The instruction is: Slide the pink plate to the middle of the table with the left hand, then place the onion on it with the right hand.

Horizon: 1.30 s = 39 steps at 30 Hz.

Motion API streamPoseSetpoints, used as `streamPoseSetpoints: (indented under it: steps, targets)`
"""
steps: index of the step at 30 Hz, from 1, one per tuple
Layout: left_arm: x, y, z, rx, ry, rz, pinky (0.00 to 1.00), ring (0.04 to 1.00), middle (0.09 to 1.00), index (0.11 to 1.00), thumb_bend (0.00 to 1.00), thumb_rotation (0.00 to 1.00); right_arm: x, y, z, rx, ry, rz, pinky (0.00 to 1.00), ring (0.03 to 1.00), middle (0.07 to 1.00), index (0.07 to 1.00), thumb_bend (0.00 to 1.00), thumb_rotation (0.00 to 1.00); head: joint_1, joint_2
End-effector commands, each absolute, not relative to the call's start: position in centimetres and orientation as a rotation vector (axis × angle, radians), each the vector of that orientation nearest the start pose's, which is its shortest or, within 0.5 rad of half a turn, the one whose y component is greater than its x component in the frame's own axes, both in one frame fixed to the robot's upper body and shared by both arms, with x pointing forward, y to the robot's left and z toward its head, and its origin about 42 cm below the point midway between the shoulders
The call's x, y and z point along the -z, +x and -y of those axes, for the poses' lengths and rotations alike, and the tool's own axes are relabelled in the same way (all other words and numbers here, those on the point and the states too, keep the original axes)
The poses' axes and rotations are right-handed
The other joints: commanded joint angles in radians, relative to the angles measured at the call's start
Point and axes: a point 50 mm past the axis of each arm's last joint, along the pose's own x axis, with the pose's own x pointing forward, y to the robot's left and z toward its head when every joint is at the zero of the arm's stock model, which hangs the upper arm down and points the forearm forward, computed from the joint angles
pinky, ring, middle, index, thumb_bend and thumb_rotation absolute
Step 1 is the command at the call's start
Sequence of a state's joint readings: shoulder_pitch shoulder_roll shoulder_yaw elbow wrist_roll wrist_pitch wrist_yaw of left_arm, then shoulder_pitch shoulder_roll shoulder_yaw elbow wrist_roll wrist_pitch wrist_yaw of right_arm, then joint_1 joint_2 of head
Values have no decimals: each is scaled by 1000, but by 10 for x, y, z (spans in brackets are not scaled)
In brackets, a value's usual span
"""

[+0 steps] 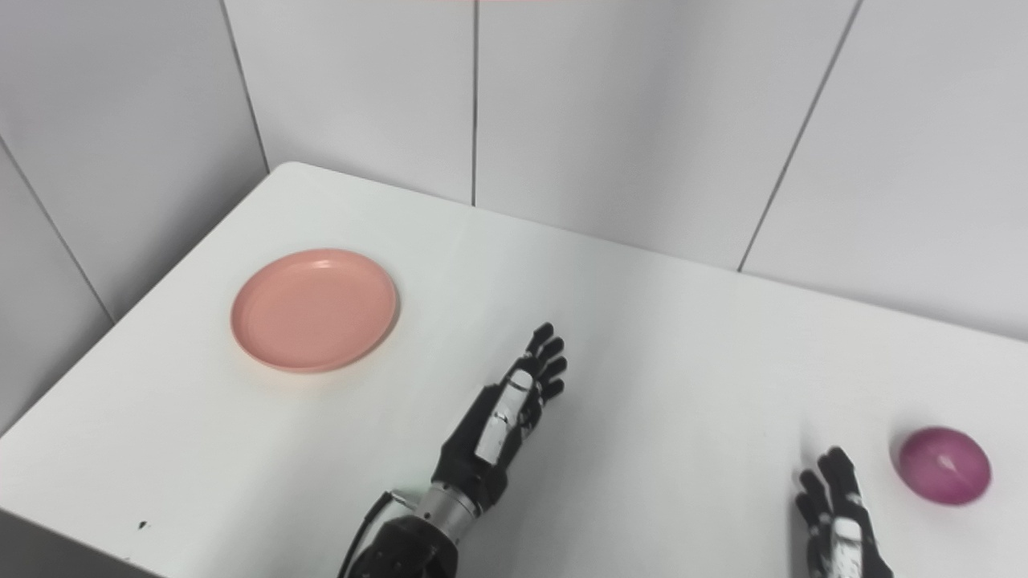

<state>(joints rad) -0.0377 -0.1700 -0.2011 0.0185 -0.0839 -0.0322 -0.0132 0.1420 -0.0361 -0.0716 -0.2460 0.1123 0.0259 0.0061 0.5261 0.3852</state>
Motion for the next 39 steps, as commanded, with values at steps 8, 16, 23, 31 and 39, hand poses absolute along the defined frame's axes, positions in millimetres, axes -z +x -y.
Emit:
streamPoseSetpoints:
  steps: [8, 16, 23, 31, 39]
  targets:
    - [-100, 287, -67, 225, -305, -9, 1000, 995, 1000, 990, 458, 1000, -125, 240, 252, 108, 58, 113, 908, 914, 931, 903, 559, 912, -3, -9]
    - [-100, 287, -66, 220, -302, -7, 992, 995, 1000, 987, 473, 1000, -125, 241, 252, 102, 54, 103, 887, 897, 921, 892, 570, 900, 3, -9]
    - [-103, 288, -69, 221, -290, 5, 1000, 1000, 1000, 994, 472, 1000, -124, 241, 252, 99, 56, 103, 862, 892, 913, 880, 621, 883, 4, -10]
    - [-115, 292, -72, 203, -289, 37, 1000, 1000, 1000, 988, 464, 1000, -125, 242, 251, 96, 57, 102, 866, 896, 918, 880, 647, 881, 10, -14]
    - [-132, 302, -80, 163, -245, 136, 988, 990, 999, 977, 461, 1000, -122, 243, 252, 89, 65, 105, 859, 891, 916, 878, 665, 865, 12, -17]
